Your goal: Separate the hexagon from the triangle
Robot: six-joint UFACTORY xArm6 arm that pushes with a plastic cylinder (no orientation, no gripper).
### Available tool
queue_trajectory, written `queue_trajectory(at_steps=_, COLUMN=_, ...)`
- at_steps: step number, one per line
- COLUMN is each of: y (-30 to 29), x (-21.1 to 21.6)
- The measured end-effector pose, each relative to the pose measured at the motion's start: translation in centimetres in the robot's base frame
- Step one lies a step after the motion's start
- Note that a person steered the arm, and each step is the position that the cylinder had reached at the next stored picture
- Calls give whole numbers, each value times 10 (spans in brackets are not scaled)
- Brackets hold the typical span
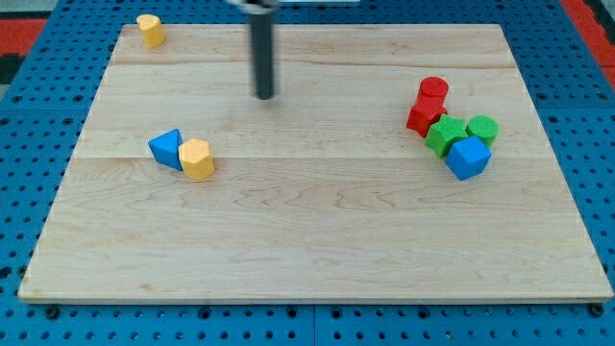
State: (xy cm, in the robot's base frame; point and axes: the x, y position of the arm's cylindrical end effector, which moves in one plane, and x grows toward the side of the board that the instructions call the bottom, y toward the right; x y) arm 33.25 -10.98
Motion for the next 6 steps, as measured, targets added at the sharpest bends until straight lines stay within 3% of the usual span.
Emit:
queue_trajectory(at_steps=1, y=-115, x=9)
queue_trajectory(at_steps=2, y=-138, x=101)
queue_trajectory(at_steps=4, y=-28, x=135)
queue_trajectory(at_steps=5, y=-5, x=125)
queue_trajectory(at_steps=6, y=-14, x=88)
